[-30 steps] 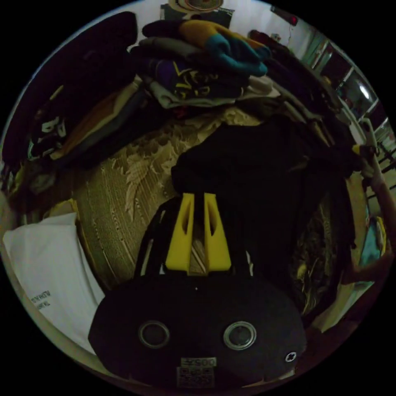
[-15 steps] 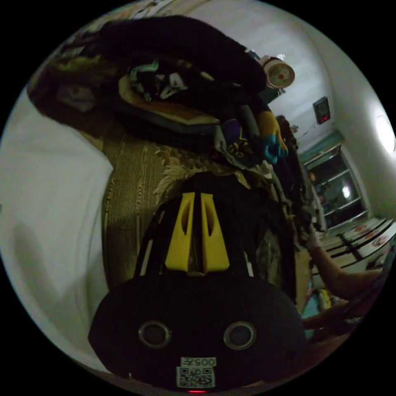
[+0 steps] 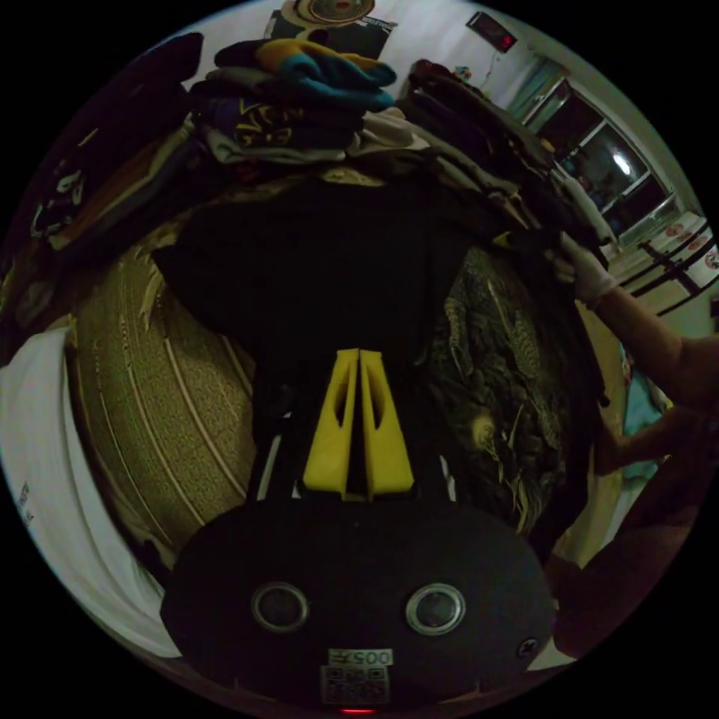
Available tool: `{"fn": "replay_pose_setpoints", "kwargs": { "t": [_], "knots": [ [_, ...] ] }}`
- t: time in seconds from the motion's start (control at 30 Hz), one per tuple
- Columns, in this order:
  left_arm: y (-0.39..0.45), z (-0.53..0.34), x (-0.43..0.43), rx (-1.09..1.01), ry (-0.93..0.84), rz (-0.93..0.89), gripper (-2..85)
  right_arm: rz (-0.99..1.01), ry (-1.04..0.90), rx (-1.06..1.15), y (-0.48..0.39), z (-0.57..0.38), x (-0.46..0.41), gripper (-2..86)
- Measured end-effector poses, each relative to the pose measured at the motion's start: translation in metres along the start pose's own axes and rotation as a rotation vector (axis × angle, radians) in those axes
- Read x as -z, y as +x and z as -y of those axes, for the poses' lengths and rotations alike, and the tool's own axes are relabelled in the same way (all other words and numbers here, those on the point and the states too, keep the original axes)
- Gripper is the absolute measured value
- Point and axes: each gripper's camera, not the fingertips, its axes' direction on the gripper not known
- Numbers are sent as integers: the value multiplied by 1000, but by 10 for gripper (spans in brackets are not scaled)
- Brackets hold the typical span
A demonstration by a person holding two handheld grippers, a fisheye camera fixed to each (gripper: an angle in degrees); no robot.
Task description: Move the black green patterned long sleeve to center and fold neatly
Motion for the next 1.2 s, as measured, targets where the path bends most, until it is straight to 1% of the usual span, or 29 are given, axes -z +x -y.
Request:
{"fn": "replay_pose_setpoints", "kwargs": {
  "t": [0.07,0.13,0.2,0.27,0.33,0.4,0.53,0.6,0.63,0.7,0.77,0.87,0.93,0.97,1.0,1.1,1.17,1.2],
  "knots": [
    [4,9,10,3,6,-74,-1,22,15,-7,4,2,8,3],
    [10,13,21,6,22,-84,-4,1,61,6,8,-1,26,-4],
    [19,16,30,6,22,-55,-5,-30,58,28,12,-5,34,-7],
    [31,17,32,18,-16,7,-6,-59,2,31,19,-11,34,-8],
    [39,17,32,50,-41,44,-7,-135,-79,-5,32,-19,27,-8],
    [47,18,38,86,-23,27,-7,-114,-99,-46,42,-24,24,-8],
    [76,25,64,90,68,38,-7,-150,-18,-184,56,-34,31,-10],
    [90,33,72,71,91,50,-7,-112,35,-205,57,-38,35,-10],
    [100,41,74,57,93,54,-7,-62,87,-195,55,-39,36,-10],
    [116,55,74,33,86,65,-7,8,128,-150,48,-37,33,-10],
    [137,73,72,13,82,131,-7,13,90,-107,39,-27,21,-10],
    [154,94,66,15,25,199,-7,-107,13,-34,23,-10,-4,-11],
    [163,104,63,10,-28,278,-7,-277,-121,30,12,2,-31,-13],
    [170,110,58,-10,-90,301,-7,-323,-131,40,10,3,-35,-14],
    [175,112,57,-23,-103,304,-7,-385,-134,77,4,4,-39,-15],
    [208,119,64,-108,-126,365,-7,-505,-204,159,-6,4,-50,-15],
    [238,117,68,-238,-104,451,-6,-560,-228,228,-9,0,-57,-14],
    [245,116,69,-271,-100,474,-7,-585,-246,260,-10,-2,-60,-12]
  ]
}}
